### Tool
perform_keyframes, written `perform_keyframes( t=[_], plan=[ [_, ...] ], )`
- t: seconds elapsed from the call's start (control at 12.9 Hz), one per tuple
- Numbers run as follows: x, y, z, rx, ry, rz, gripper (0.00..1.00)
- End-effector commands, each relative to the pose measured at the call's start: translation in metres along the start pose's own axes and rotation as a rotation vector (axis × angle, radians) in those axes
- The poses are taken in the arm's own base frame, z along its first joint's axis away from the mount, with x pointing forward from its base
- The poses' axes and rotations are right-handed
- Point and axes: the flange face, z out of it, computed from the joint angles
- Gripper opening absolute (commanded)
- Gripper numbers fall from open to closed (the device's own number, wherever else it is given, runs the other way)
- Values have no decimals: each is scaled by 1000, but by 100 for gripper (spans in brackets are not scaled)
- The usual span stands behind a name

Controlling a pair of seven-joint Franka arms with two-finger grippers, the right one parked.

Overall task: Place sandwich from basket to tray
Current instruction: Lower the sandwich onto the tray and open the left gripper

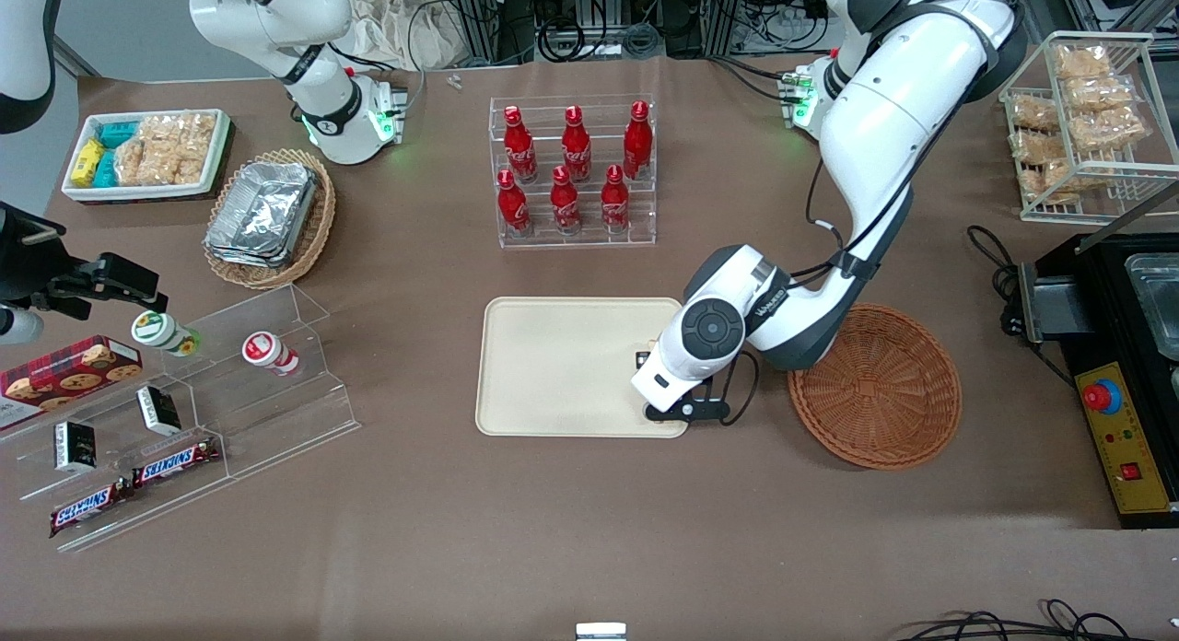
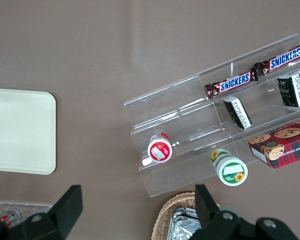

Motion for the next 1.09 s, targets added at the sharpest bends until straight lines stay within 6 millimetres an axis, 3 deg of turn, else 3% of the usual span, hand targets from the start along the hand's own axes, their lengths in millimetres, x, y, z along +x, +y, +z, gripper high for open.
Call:
perform_keyframes(
  t=[0.0,0.31,0.39,0.47,0.54,0.78,0.85,1.01],
  plan=[
    [-2,9,2,15,16,-20,5],
    [-9,7,14,32,-5,-91,27],
    [-9,7,13,33,-4,-97,44],
    [-8,6,13,32,-4,-118,68],
    [-7,5,10,31,-1,-126,100],
    [-5,2,-8,32,16,-132,100],
    [-3,0,-21,32,34,-134,100],
    [4,-19,-69,64,128,-143,100]
  ],
)
